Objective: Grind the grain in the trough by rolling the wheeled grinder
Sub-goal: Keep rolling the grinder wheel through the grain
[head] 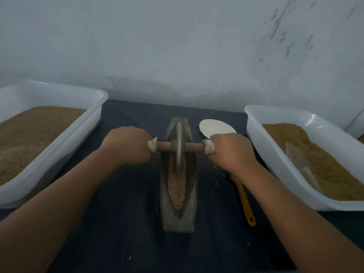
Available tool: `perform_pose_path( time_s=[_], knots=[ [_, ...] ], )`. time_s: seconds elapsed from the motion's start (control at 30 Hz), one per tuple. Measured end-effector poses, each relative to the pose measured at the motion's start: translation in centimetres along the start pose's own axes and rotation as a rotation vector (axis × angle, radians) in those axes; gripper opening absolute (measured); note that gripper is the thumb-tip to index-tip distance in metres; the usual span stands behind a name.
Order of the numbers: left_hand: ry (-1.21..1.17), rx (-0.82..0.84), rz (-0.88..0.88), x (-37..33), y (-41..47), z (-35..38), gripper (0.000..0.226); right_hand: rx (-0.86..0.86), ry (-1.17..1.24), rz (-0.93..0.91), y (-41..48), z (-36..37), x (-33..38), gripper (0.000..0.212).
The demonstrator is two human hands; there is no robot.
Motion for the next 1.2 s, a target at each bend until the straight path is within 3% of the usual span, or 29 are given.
perform_pose_path(
  time_s=[0.13,0.3,0.43,0.5,0.67,0.8,0.97,1.07,1.2],
  knots=[
    [0.011,-0.101,-0.061,0.4,2.1,-0.5,0.022,-0.085,-0.003,0.007,2.4,-0.3,0.6,0.031],
    [0.005,-0.018,0.059,-0.4,-2.4,0.7,0.019,0.114,-0.004,-0.063,-2.0,-0.5,-0.3,0.044],
    [0.135,-0.097,0.106,-1.1,-4.9,0.5,0.022,0.220,0.051,-0.071,-4.7,-0.4,-1.4,0.043],
    [0.157,-0.113,0.084,-1.2,-3.6,0.0,0.024,0.200,0.048,-0.037,-3.7,0.3,-1.3,0.043],
    [0.116,-0.113,-0.026,0.0,2.7,-1.5,0.025,-0.035,-0.001,0.103,1.4,1.5,-0.7,0.046],
    [0.091,-0.073,0.005,-0.3,2.6,-1.6,0.020,0.073,0.017,0.092,1.6,1.1,-0.4,0.041],
    [0.039,-0.054,0.120,-1.1,-4.9,0.7,0.023,0.204,-0.011,-0.087,-4.4,-1.0,-0.8,0.031],
    [0.022,-0.058,0.102,-0.8,-5.4,1.1,0.024,0.137,0.007,-0.130,-4.8,-1.7,-0.6,0.038],
    [0.072,-0.082,0.015,-0.2,-0.1,0.1,0.025,0.063,-0.004,0.018,-0.2,-0.1,-0.1,0.034]
  ],
)
Point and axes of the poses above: each hand's wrist, its own y-axis towards the middle knuckle, its own z-axis out of the palm, x = y × z, the point moved 6 cm from there along y, towards the middle knuckle, and after that the axes turned 12 degrees about z, right-handed, at the moved point
